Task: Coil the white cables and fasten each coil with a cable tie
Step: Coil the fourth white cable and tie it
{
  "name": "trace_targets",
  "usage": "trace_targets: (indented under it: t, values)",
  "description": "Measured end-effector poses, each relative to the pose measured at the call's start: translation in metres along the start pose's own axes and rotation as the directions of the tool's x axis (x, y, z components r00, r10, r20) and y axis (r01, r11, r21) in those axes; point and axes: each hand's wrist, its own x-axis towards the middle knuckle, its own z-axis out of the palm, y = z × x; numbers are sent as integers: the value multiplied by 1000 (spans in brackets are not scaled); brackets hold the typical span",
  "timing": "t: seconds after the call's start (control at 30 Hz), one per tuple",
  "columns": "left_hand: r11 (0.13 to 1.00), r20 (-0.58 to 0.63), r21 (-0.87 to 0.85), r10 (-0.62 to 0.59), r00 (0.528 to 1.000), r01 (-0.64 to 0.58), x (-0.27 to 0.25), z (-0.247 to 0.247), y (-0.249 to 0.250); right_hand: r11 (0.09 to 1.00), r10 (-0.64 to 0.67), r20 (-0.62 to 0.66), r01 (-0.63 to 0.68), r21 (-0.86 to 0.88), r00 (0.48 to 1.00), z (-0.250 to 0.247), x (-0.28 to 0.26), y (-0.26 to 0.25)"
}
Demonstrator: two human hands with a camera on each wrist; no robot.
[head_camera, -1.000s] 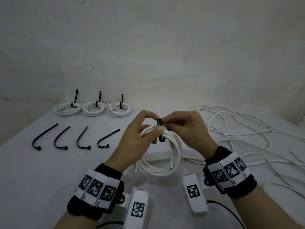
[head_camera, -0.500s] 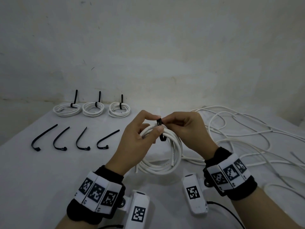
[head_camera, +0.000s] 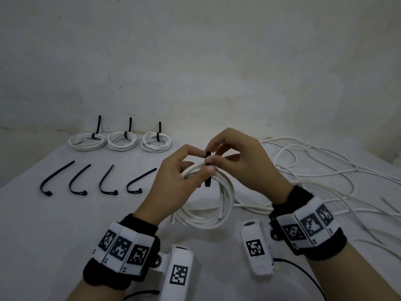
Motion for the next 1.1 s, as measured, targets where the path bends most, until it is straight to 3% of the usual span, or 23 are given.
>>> trace_targets:
  t: [0.3,0.4,0.53,0.77,0.87,0.93,0.97,1.1]
  values:
    - [999,69,-30,-36,997,38,1,4,-5,998,31,-307,-44,-34,951,-6,16,4]
    - [999,39,-26,-29,999,30,2,0,-4,994,92,-239,-77,73,967,-4,23,2]
    - [998,-8,-10,-62,998,61,2,-5,-11,991,111,-118,-101,87,987,9,23,1]
    - [996,-4,-66,-66,998,66,5,-1,-10,989,123,-273,-95,116,954,15,24,9]
    - [993,-109,-112,-52,993,40,8,-5,-14,973,152,-51,-140,185,987,25,15,15]
    - [989,-222,-144,-16,975,-17,14,-14,-16,913,241,124,-268,307,963,37,2,18]
    - [989,-252,-143,7,968,-44,16,-18,-17,886,272,132,-302,352,953,45,-4,19]
    - [985,-201,-170,-11,980,-24,18,-22,-23,893,306,-125,-238,383,944,59,-5,22]
